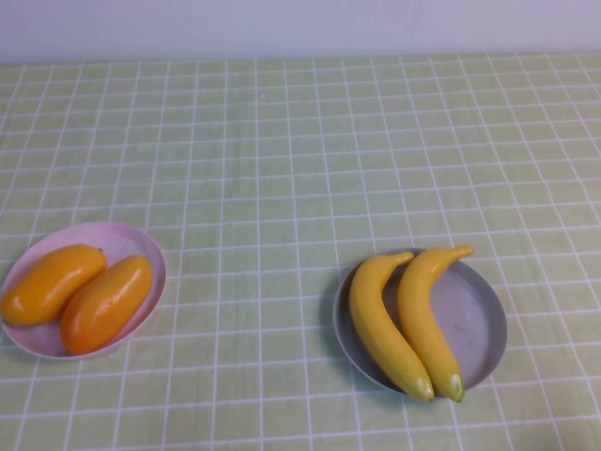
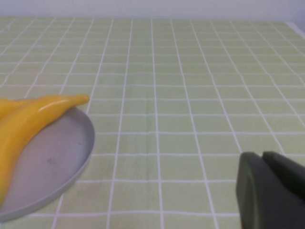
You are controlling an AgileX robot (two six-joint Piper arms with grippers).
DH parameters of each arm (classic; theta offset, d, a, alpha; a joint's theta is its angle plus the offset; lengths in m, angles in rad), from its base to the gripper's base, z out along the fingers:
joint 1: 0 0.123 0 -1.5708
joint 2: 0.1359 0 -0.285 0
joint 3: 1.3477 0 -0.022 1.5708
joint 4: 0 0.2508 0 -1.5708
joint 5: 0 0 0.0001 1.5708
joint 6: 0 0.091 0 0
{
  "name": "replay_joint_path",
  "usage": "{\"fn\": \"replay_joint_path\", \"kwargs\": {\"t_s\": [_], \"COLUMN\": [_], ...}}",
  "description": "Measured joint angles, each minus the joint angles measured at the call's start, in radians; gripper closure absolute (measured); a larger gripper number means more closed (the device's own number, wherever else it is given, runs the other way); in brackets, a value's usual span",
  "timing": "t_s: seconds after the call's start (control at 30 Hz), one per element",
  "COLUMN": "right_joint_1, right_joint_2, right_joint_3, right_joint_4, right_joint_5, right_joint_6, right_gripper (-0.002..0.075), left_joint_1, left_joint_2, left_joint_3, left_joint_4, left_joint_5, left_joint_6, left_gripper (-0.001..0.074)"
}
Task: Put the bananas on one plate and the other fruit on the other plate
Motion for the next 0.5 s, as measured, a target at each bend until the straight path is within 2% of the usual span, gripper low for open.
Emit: {"fn": "replay_joint_path", "kwargs": {"t_s": [0.5], "right_joint_1": [0.0], "right_joint_2": [-0.001], "right_joint_3": [0.0], "right_joint_4": [-0.002], "right_joint_5": [0.033], "right_joint_6": [0.0], "right_gripper": [0.0741], "left_joint_1": [0.0], "left_joint_2": [0.0], "left_joint_3": [0.0], "left_joint_4": [0.0], "left_joint_5": [0.0], "left_joint_6": [0.0], "left_gripper": [0.0732]}}
